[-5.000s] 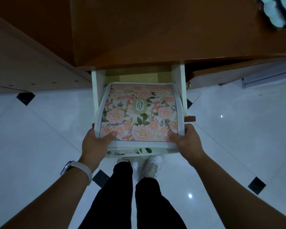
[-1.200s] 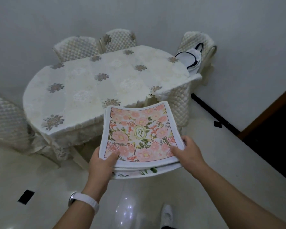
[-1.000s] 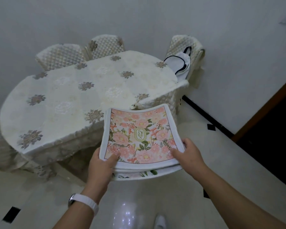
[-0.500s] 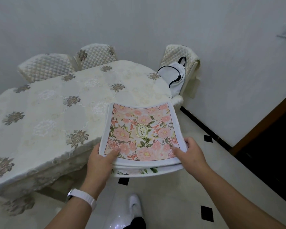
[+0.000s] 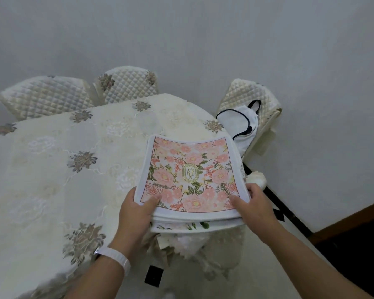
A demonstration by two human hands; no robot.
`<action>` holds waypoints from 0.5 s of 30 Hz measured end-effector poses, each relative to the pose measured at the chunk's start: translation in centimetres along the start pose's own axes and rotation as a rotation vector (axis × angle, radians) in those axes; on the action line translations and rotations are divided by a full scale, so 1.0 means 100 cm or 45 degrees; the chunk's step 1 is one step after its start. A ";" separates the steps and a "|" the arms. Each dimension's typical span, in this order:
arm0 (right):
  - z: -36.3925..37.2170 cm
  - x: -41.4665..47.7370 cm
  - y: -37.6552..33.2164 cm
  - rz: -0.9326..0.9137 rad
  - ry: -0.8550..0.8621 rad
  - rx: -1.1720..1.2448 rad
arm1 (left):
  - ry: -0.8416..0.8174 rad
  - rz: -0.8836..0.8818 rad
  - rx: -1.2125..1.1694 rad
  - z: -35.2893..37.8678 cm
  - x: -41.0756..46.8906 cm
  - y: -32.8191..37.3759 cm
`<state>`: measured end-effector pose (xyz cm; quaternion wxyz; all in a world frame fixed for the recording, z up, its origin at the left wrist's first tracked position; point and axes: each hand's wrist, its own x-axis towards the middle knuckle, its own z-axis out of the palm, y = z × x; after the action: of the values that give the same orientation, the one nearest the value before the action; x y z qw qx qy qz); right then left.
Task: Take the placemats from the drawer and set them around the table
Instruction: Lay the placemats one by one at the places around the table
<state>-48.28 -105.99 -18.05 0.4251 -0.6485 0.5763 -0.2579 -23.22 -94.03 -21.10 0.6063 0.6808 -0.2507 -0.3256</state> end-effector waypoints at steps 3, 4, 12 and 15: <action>0.015 0.031 -0.009 0.029 0.000 0.025 | 0.011 -0.021 0.024 0.003 0.037 0.006; 0.020 0.039 -0.010 0.047 0.000 0.024 | 0.011 -0.038 0.026 0.003 0.044 0.006; 0.064 0.098 -0.032 -0.009 -0.124 -0.078 | 0.149 -0.121 0.020 -0.014 0.086 -0.003; 0.081 0.122 -0.040 -0.066 -0.204 -0.101 | 0.217 -0.131 0.030 -0.022 0.102 -0.006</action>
<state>-37.04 -115.79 -20.68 0.4371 -0.6980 0.5333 -0.1933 -14.90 -99.98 -23.04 0.6000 0.7250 -0.1668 -0.2942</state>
